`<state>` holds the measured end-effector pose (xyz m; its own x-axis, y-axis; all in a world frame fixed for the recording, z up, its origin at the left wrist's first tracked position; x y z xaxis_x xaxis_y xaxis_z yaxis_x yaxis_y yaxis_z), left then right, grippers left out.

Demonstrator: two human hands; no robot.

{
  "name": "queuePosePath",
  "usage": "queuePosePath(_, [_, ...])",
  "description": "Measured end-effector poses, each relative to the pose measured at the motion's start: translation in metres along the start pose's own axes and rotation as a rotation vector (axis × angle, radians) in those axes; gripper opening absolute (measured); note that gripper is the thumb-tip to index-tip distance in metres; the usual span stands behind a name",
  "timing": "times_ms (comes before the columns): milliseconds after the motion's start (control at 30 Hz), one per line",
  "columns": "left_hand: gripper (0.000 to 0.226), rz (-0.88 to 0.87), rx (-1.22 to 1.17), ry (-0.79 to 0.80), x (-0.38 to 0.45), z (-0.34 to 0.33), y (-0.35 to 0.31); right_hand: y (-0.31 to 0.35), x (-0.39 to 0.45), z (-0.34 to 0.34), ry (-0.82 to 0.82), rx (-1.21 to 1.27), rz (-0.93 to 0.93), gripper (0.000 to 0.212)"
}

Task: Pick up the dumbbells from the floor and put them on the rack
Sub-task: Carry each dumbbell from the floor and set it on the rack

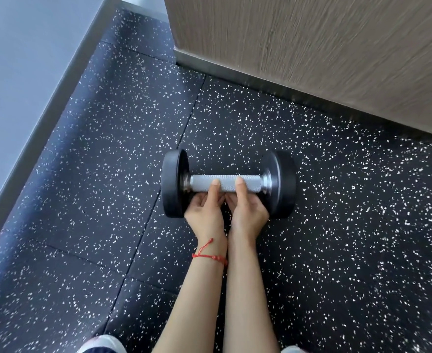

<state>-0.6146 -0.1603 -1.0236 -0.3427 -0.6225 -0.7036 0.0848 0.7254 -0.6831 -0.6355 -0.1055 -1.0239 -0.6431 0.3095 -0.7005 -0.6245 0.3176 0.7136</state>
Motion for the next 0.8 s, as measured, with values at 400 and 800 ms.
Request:
queuePosePath(400, [0.009,-0.052,-0.059,0.042,-0.080,-0.004,-0.081,0.061,-0.087,0.001,0.019,-0.007,0.037,0.010])
queuePosePath(800, [0.010,0.004,-0.095,-0.011,-0.208,-0.001,-0.203,0.157,-0.229,0.006,-0.004,-0.131,0.086,0.010])
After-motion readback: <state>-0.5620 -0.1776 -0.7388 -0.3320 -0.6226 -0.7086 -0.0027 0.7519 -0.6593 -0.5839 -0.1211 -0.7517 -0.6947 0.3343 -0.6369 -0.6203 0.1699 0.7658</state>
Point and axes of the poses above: each hand's wrist, its own x-axis towards the middle knuckle, its own z-axis out of the back of the hand, y = z × x, the point moved 3 cm from there along x, towards the middle knuckle, and after that the axes turned 13 degrees about -x, right-handed, at the moved point
